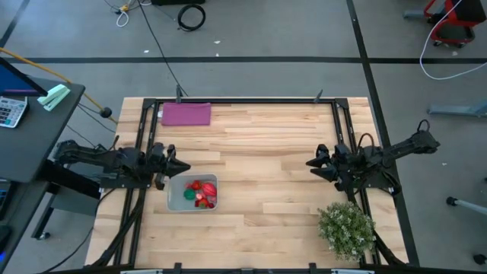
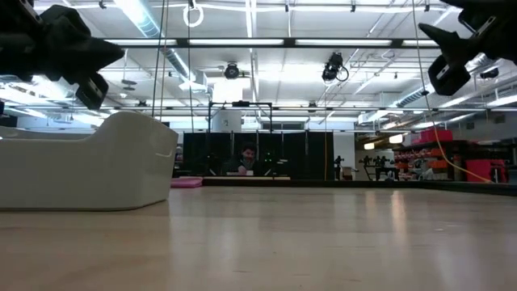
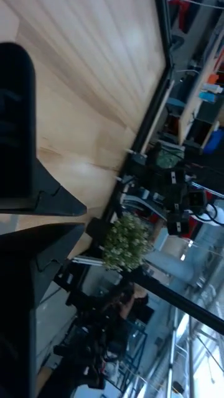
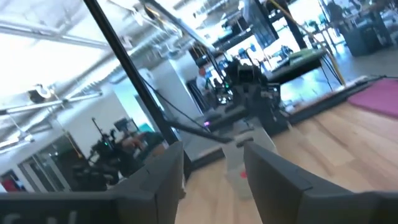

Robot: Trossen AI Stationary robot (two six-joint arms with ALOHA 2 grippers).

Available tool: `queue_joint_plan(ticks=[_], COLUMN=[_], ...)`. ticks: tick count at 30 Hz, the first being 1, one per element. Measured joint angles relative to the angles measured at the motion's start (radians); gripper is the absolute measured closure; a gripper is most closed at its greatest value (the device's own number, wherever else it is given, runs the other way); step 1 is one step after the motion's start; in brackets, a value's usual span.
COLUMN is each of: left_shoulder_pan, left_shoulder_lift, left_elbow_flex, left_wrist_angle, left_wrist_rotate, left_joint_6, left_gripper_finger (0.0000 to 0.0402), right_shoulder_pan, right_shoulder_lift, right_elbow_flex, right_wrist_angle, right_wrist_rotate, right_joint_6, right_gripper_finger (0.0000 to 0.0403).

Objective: Pick and placing Produce into tupperware
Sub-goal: Return to Home Position

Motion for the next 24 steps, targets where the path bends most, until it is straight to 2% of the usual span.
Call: queue_joint_plan(ticks=[11, 24], left_shoulder_pan=[0.0, 0.0], left_shoulder_lift=[-0.101, -0.096], left_elbow_flex=[0.0, 0.0], left_wrist_angle=[0.001, 0.0], left_wrist_rotate=[0.0, 0.0], left_joint_6=[0.0, 0.0], left_gripper_finger=[0.0378, 0.0371], right_shoulder_pan=[0.0, 0.0], right_shoulder_lift=[-0.086, -0.096], right_elbow_flex=[0.0, 0.011], right_wrist_angle=[0.001, -0.019], right_wrist_rotate=[0.0, 0.0], right_joint_6=[0.0, 0.0], right_gripper_finger=[0.0225, 0.0225])
